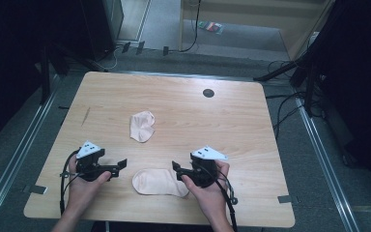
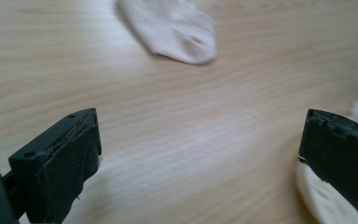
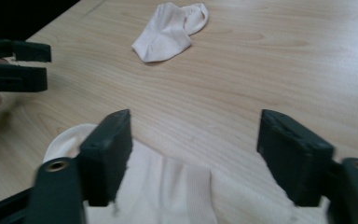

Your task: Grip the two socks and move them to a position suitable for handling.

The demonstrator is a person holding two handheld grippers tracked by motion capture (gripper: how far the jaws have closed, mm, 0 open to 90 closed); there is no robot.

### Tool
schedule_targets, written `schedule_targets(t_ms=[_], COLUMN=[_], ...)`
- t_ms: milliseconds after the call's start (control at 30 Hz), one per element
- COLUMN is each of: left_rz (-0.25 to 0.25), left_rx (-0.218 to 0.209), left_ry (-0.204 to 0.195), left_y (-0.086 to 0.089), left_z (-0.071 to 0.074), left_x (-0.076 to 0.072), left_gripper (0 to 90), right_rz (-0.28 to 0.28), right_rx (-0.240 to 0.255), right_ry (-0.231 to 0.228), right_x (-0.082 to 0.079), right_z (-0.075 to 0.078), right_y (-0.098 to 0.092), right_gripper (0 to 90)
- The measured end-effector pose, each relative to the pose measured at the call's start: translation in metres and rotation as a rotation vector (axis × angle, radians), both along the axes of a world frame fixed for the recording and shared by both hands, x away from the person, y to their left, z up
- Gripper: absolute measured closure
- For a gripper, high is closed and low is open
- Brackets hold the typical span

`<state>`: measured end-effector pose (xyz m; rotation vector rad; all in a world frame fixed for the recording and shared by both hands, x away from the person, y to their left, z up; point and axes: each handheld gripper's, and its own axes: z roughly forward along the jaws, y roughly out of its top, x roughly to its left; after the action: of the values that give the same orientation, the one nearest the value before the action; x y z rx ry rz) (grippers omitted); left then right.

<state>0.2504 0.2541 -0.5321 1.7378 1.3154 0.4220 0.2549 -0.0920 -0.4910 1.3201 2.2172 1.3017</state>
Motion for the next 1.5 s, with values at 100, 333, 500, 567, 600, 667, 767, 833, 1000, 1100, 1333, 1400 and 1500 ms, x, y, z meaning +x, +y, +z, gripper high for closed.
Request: schedule_targets(t_ms=[100,333,500,567,600,667,767,833,1000,1100,1333,1400,1500], left_rz=[0.009,0.068,0.086,0.087,0.084,0.089,0.086,0.086,0.085,0.080,0.079,0.077,0.077], left_rx=[-0.012,-0.012,-0.016,-0.022,-0.021,-0.024,-0.024,-0.025,-0.035,-0.033,-0.038,-0.039,-0.039], left_ry=[-0.029,-0.082,-0.097,-0.096,-0.095,-0.094,-0.090,-0.088,-0.080,-0.078,-0.076,-0.076,-0.075], left_y=[0.011,0.026,0.025,0.025,0.025,0.025,0.025,0.025,0.025,0.025,0.025,0.025,0.025], left_z=[-0.002,-0.010,-0.012,-0.013,-0.014,-0.014,-0.015,-0.015,-0.016,-0.016,-0.016,-0.016,-0.016], left_x=[0.002,0.003,0.003,0.003,0.003,0.004,0.005,0.005,0.006,0.006,0.006,0.006,0.006], left_gripper=[0.0,0.0,0.0,0.0,0.0,0.0,0.0,0.0,0.0,0.0,0.0,0.0,0.0], right_rz=[0.011,0.042,0.057,0.064,0.059,0.059,0.067,0.073,0.080,0.063,0.052,0.048,0.035], right_rx=[-0.036,-0.037,-0.069,-0.081,-0.091,-0.094,-0.122,-0.125,-0.169,-0.183,-0.216,-0.236,-0.256], right_ry=[-0.027,-0.096,-0.129,-0.132,-0.133,-0.120,-0.105,-0.086,-0.061,-0.053,-0.025,-0.019,0.017], right_x=[0.009,0.042,0.063,0.071,0.075,0.083,0.094,0.101,0.118,0.125,0.140,0.142,0.145], right_z=[0.009,0.022,0.020,0.018,0.017,0.014,0.008,0.003,-0.014,-0.024,-0.040,-0.044,-0.051], right_y=[0.016,0.054,0.079,0.087,0.091,0.097,0.109,0.118,0.137,0.144,0.160,0.162,0.162], right_gripper=[17.7,20.1,22.6,24.5,26.0,28.7,31.1,33.6,36.5,36.5,37.0,41.7,52.4])
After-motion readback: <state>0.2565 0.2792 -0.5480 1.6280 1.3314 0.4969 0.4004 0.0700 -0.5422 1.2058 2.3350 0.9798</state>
